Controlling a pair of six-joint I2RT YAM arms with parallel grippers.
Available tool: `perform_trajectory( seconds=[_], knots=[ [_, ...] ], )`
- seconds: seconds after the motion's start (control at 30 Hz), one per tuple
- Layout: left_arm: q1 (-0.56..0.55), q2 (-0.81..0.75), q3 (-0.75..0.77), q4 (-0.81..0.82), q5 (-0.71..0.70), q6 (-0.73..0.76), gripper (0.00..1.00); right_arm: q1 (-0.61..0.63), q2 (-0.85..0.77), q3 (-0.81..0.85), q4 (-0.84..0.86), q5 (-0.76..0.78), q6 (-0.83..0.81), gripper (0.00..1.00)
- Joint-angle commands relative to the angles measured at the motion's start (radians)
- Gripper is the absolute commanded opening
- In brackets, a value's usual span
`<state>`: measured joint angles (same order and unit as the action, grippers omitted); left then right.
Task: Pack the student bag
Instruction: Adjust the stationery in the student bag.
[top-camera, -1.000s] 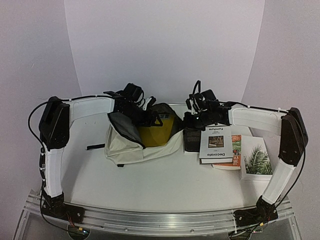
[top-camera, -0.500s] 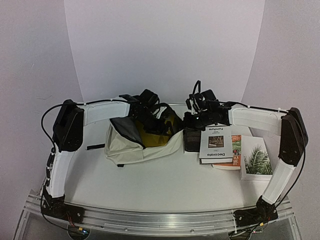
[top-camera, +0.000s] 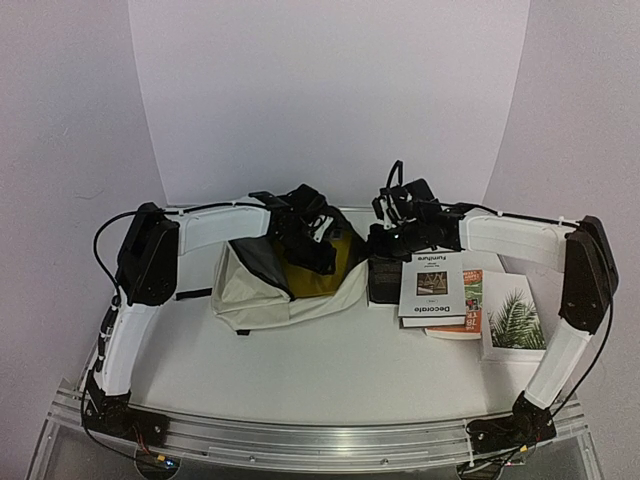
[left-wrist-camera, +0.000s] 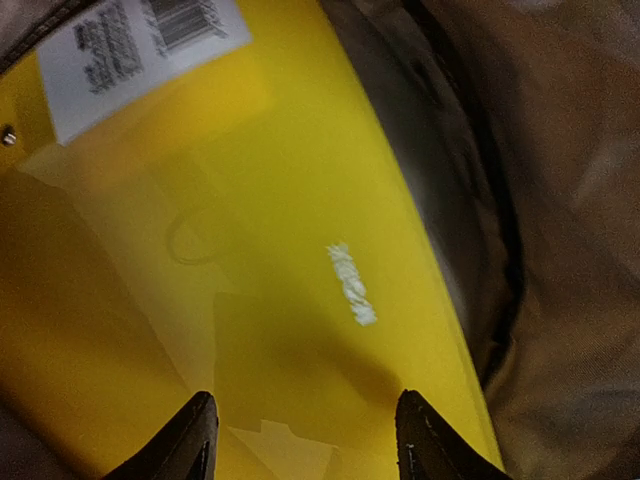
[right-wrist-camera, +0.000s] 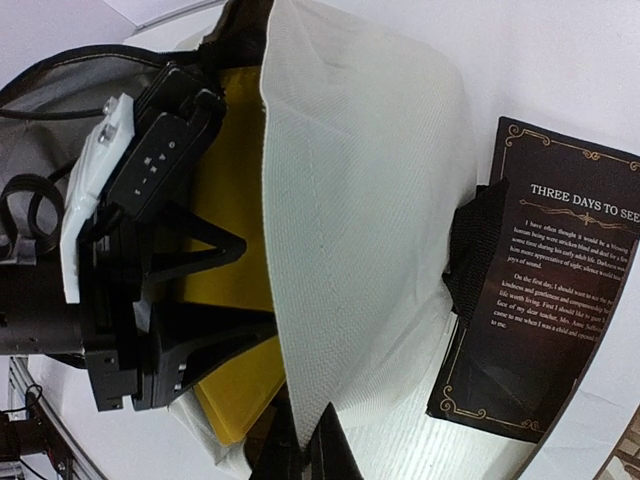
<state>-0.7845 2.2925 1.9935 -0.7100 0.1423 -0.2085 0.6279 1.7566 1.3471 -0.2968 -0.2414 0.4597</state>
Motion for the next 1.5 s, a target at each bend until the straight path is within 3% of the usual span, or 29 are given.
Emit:
perform_trajectory(
  seconds=[0.0, 0.2, 0.37, 0.57, 0.73, 1.03, 1.47],
  knots=[
    [0.006, 0.011, 0.056, 0.067, -0.077, -0.004, 0.59, 0.014, -0.086, 0.006, 0.026, -0.115, -0.038, 0.0],
    [0.017, 0.044, 0.035, 0.129, 0.001, -0.05, 0.58, 0.018, -0.131, -0.004, 0.027, -0.297, -0.073, 0.0],
    [0.02, 0.06, -0.03, 0.171, 0.03, -0.08, 0.57, 0.019, -0.146, -0.004, 0.027, -0.24, -0.061, 0.02],
    [0.022, 0.007, -0.081, 0.183, 0.023, -0.086, 0.57, 0.025, -0.171, 0.003, -0.041, -0.059, -0.102, 0.35],
    [0.026, -0.078, -0.138, 0.234, 0.059, -0.098, 0.59, 0.097, -0.171, 0.077, -0.161, 0.007, -0.265, 0.48],
    [0.053, -0.097, -0.206, 0.264, 0.083, -0.191, 0.6, 0.194, 0.027, 0.199, -0.316, 0.0, -0.38, 0.48],
    [0.086, -0.127, -0.287, 0.314, 0.093, -0.238, 0.6, 0.2, 0.236, 0.294, -0.428, 0.076, -0.396, 0.5]
  ],
)
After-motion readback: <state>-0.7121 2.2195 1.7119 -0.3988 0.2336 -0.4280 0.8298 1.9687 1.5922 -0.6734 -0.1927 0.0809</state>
